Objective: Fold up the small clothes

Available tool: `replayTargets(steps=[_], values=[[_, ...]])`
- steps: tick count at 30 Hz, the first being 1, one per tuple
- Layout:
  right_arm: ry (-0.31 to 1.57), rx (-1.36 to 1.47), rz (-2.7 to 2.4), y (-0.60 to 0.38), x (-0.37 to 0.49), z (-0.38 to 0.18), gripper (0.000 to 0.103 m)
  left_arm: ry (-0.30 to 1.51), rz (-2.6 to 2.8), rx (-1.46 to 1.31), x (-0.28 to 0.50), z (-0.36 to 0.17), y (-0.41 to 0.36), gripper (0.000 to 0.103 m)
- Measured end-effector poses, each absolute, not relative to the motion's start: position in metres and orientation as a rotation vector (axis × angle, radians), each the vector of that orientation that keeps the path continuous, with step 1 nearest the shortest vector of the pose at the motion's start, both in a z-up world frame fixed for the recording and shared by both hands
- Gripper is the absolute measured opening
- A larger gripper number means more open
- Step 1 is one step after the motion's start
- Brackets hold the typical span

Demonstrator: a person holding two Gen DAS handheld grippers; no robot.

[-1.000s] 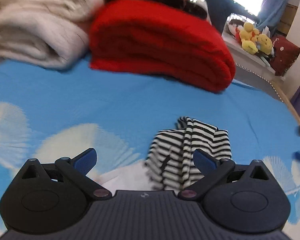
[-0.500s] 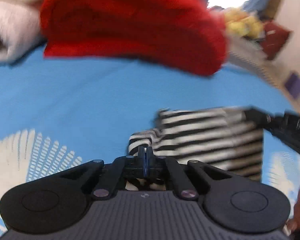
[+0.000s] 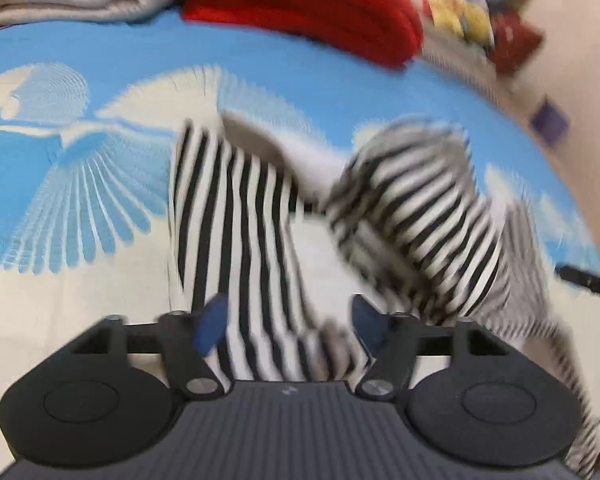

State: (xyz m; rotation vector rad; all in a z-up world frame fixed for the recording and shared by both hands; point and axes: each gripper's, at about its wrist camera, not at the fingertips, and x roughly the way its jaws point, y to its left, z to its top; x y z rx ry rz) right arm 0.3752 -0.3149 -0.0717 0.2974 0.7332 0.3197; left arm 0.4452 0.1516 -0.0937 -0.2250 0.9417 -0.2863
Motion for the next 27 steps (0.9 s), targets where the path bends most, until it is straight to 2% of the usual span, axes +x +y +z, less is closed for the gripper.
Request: replayTargets(steps=[4,7,9,10,11,12,13,14,15,17,19,22,23,24,26,27], values=[[0.694,0.480,0.335,-0.308,0.403,-0.057,0.070,0.846,-0.305,-0.328,0.469,-0.066,0.134,0.103],[0.721,0.492,0.332,-0.279,0.449,-0.056,0.075,0.902,-0.341,-0.412,0.509,-0.069,0.108,0.103],[0.776,0.519,0.332,-0.262,0.491,-0.065,0.086,0.981,-0.363,-0.465,0.539,-0.081,0.089,0.102],[0.811,0.538,0.307,-0.254,0.509,-0.068,0.087,1.017,-0.365,-0.479,0.550,-0.088,0.079,0.102],[0.841,0.554,0.282,-0.248,0.525,-0.073,0.086,1.018,-0.366,-0.472,0.559,-0.093,0.070,0.086],[0.880,0.573,0.263,-0.241,0.541,-0.078,0.081,0.994,-0.356,-0.434,0.565,-0.090,0.061,0.036],[0.917,0.554,0.276,-0.233,0.554,-0.082,0.069,0.979,-0.371,-0.400,0.570,-0.085,0.054,0.019],[0.936,0.483,0.294,-0.221,0.563,-0.082,0.015,0.953,-0.402,-0.395,0.576,-0.075,0.049,0.019],[0.924,0.377,0.307,-0.208,0.568,-0.074,0.002,0.909,-0.403,-0.392,0.575,-0.064,0.048,0.019],[0.750,0.260,0.311,-0.196,0.565,-0.041,0.002,0.779,-0.407,-0.336,0.570,-0.027,0.043,0.019],[0.555,0.257,0.314,-0.199,0.556,0.003,0.002,0.668,-0.399,-0.346,0.561,0.008,0.048,0.019],[0.307,0.264,0.394,-0.210,0.519,0.060,0.002,0.529,-0.452,-0.392,0.526,0.046,0.061,0.025],[0.255,0.244,0.430,-0.213,0.500,0.072,0.002,0.490,-0.474,-0.377,0.508,0.052,0.066,0.041],[0.214,0.216,0.473,-0.215,0.477,0.081,0.002,0.474,-0.490,-0.369,0.490,0.055,0.070,0.069],[0.203,0.174,0.594,-0.224,0.426,0.079,0.003,0.499,-0.505,-0.347,0.452,0.041,0.081,0.102],[0.241,0.146,0.634,-0.225,0.406,0.070,0.004,0.535,-0.496,-0.321,0.432,0.029,0.086,0.102]])
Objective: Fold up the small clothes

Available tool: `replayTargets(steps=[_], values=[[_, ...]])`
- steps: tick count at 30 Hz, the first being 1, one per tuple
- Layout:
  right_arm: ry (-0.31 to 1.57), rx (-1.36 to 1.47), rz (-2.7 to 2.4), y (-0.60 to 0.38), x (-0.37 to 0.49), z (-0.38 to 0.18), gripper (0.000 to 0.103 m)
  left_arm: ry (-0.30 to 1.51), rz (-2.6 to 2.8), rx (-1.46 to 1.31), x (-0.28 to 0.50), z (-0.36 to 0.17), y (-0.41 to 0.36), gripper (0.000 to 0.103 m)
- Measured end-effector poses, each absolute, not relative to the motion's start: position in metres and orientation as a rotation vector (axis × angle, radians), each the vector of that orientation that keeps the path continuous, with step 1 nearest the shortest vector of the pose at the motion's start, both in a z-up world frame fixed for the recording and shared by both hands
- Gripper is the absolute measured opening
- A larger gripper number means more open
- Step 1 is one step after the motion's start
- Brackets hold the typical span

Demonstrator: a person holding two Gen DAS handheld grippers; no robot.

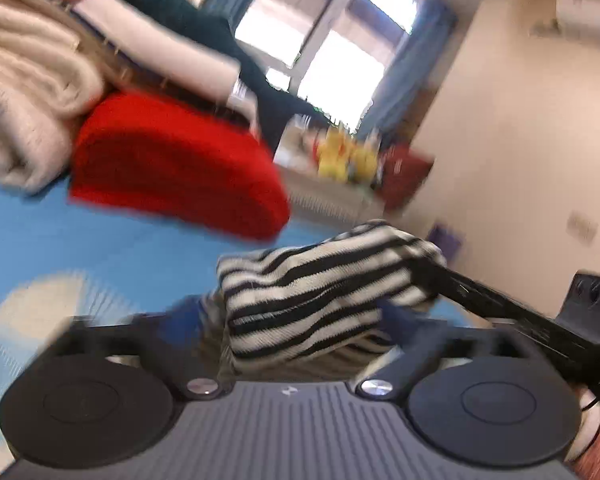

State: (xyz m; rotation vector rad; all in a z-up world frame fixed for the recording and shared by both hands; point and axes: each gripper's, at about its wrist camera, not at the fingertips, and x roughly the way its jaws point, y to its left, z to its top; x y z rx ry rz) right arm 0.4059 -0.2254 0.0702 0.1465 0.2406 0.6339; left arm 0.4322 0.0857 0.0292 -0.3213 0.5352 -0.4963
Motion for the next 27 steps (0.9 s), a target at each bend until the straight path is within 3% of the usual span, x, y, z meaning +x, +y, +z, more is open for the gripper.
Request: replayTargets(steps=[4,6,7,10,12,15,19,23,27], values=[[0.546,-0.050,0.756,-0.221,0.329,-0.013,0.009,0.767,-0.458,-0.214,0.372,-0.038,0.105,0.103],[0.726,-0.166,0.737,-0.213,0.304,-0.057,0.039,0.857,-0.425,-0.152,0.361,-0.067,0.111,0.103],[0.771,-0.191,0.699,-0.214,0.295,-0.072,0.045,0.886,-0.388,-0.112,0.359,-0.075,0.113,0.102],[0.755,-0.091,0.638,-0.227,0.290,-0.073,0.047,0.854,-0.385,-0.136,0.364,-0.067,0.113,0.102],[0.707,0.037,0.596,-0.241,0.301,-0.062,0.056,0.776,-0.411,-0.181,0.372,-0.052,0.107,0.103],[0.641,0.156,0.487,-0.259,0.321,-0.053,0.057,0.710,-0.484,-0.224,0.380,-0.045,0.083,0.103],[0.718,0.193,0.505,-0.246,0.341,-0.070,0.050,0.840,-0.517,-0.164,0.398,-0.080,0.045,0.103],[0.853,-0.049,0.513,-0.210,0.328,-0.128,0.047,0.941,-0.332,0.058,0.396,-0.149,0.034,0.103],[0.788,-0.235,0.488,-0.195,0.307,-0.131,0.050,0.772,-0.341,0.277,0.370,-0.144,0.018,0.103]])
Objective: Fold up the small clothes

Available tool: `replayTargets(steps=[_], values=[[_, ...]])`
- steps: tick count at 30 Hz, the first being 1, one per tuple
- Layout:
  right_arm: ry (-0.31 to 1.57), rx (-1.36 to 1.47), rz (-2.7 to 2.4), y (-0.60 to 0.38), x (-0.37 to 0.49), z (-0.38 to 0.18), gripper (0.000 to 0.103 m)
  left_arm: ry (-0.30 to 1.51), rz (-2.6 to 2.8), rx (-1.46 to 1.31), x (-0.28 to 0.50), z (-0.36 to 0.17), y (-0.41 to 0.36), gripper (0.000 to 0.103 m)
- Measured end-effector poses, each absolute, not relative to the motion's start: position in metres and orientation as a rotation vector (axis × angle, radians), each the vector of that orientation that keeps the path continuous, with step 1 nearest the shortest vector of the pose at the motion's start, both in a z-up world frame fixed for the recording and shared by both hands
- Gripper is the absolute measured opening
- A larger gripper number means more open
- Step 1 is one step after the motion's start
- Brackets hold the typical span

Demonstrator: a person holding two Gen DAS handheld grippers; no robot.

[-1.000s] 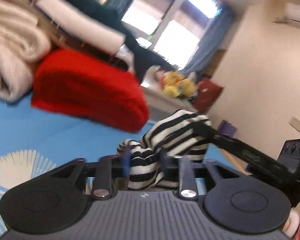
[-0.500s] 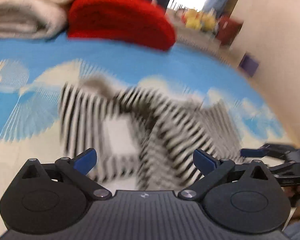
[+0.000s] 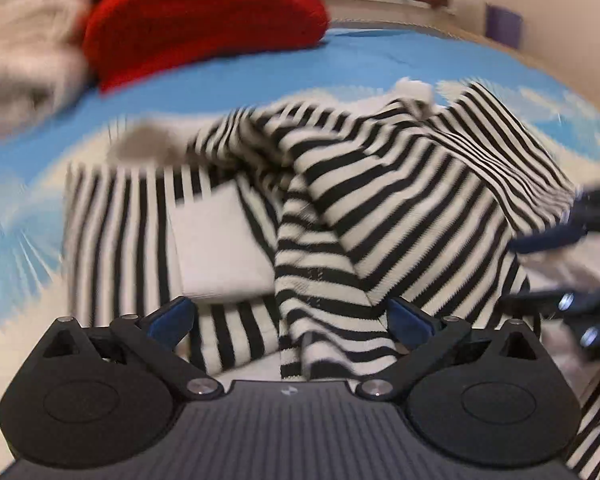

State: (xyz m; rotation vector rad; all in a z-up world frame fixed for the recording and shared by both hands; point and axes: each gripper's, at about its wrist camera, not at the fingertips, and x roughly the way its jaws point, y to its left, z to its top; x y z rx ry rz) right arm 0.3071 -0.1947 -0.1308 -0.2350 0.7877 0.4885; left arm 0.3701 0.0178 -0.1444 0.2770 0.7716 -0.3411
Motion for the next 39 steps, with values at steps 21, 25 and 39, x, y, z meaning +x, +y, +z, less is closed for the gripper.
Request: replayTargets(steps=[21,25,39], values=[[0.473,0.122,0.271,-0.272,-0.040,0.061,0.081,0.652,-0.106,0.127,0.041,0.007,0.083,0.103],[0.500,0.109,0.238,-0.265,-0.071,0.051,0.081,0.681,-0.073,0.104,0.009,0.006,0.093,0.103],[0.556,0.124,0.206,-0.263,-0.082,0.035,0.081,0.648,-0.041,0.095,-0.009,0.009,0.101,0.103]])
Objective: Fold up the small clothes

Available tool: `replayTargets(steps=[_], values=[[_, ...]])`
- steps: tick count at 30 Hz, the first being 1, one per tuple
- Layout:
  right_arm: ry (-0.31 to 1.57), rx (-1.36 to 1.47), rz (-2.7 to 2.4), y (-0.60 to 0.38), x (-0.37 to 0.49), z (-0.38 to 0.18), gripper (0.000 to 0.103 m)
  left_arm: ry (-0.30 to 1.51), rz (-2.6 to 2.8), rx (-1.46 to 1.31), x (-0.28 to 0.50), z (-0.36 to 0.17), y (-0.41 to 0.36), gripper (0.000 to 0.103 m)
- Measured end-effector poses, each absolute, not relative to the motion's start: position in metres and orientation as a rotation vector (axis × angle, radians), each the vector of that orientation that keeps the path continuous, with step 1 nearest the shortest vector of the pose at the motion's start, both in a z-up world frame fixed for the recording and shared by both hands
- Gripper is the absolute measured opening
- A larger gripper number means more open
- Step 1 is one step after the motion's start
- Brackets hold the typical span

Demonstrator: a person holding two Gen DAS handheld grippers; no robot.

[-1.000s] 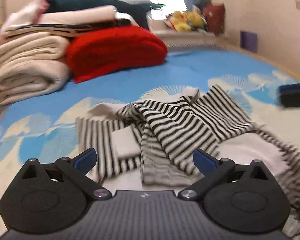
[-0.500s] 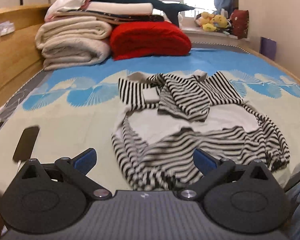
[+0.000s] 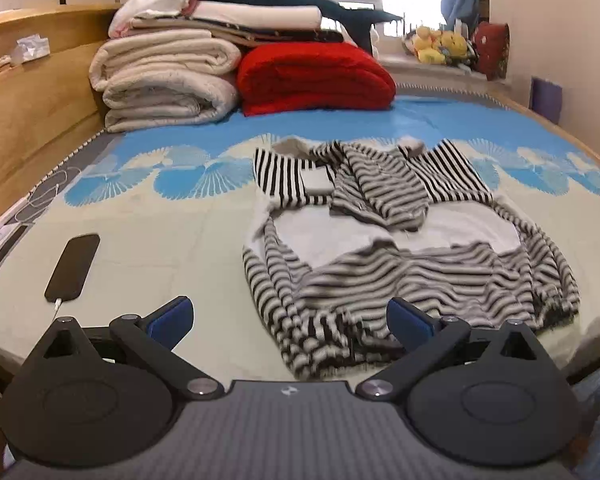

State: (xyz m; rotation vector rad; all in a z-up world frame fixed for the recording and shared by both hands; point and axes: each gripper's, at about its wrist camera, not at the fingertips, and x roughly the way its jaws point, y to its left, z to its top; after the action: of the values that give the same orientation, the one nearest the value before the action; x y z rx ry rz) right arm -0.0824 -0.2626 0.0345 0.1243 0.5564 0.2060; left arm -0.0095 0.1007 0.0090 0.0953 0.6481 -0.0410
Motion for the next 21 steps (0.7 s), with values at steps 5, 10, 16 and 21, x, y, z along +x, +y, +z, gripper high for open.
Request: replayTargets(steps=[5,10,16,21], values=[[0.681,0.244,0.102,-0.293,-0.030,-0.005,0.082,0.652,-0.063,0.024,0.035,-0.013,0.108,0.103],[0.809,0.388,-0.096,-0.336,0.036,-0.056,0.082,0.768,-0.054,-0.033,0.097,-0.057,0.117,0.103],[0.957,0.575,-0.069,-0.350,0.072,-0.105,0.082,0.944,-0.065,-0.193,0.140,-0.108,0.140,0.103],[0.992,0.492,-0.045,-0.334,0.080,-0.112,0.085,1.039,-0.161,-0.278,0.139,-0.121,0.143,0.102]])
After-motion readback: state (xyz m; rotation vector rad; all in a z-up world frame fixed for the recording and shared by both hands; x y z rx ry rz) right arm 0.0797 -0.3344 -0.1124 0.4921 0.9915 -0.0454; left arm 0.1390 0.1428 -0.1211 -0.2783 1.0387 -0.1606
